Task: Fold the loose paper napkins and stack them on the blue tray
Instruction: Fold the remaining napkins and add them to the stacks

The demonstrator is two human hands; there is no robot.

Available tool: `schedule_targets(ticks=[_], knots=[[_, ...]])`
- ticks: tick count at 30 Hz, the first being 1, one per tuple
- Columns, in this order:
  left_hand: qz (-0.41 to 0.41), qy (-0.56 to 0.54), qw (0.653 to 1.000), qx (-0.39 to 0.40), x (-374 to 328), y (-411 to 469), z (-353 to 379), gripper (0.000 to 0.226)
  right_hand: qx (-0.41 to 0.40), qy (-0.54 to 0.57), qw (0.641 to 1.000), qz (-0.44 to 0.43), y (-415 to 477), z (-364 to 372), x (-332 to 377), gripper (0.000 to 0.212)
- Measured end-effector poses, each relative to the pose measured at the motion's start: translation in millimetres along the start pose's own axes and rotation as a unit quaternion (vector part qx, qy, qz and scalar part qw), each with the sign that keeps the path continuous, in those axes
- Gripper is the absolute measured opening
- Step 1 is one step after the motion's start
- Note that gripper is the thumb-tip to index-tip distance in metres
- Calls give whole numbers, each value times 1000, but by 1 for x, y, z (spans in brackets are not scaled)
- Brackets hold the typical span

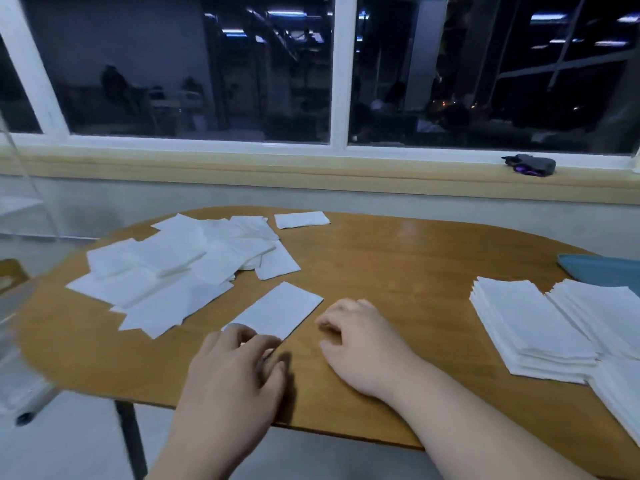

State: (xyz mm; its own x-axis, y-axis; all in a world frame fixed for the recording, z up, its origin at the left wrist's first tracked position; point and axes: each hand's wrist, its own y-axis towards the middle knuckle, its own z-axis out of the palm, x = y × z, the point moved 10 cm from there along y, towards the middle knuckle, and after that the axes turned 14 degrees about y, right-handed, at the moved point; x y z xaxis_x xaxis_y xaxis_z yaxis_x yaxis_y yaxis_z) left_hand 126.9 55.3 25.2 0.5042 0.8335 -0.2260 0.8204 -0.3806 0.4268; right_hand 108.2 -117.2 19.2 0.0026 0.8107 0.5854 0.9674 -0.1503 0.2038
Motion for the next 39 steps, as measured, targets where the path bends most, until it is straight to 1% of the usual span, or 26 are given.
schedule_targets(ticks=[3,7,9,11,13,16,21,24,27,30,34,37,39], knots=[[7,14,1000,-7,15,7,-3,35,12,-29,999,-19,20,20,14,41],[42,12,999,33,15,12,7,40,13,-72,997,-23,24,30,18,39],[54,12,997,63,15,11,15,37,-4,-90,996,-25,13,25,20,39],[63,5,996,68,16,11,16,32,-20,-93,995,-22,-3,20,23,38],[77,-7,995,69,15,9,14,32,-34,-88,995,-20,-21,17,24,35],[90,-20,993,70,14,5,10,29,-57,-52,997,-18,-44,12,24,29],[102,-45,991,73,14,1,6,22,-39,1,999,1,-49,9,25,21],[98,-53,991,69,16,0,3,20,-33,41,998,27,-24,-3,27,19],[93,-60,991,68,20,0,3,19,-26,37,999,29,16,-7,35,23],[87,-75,992,61,27,3,2,17,-1,19,999,28,60,6,40,31],[97,-85,989,73,30,10,6,19,33,-11,999,37,109,30,36,40],[90,-79,990,73,34,16,7,20,63,-43,996,52,131,47,31,49],[84,-77,991,71,36,18,7,20,76,-77,992,59,134,50,25,49]])
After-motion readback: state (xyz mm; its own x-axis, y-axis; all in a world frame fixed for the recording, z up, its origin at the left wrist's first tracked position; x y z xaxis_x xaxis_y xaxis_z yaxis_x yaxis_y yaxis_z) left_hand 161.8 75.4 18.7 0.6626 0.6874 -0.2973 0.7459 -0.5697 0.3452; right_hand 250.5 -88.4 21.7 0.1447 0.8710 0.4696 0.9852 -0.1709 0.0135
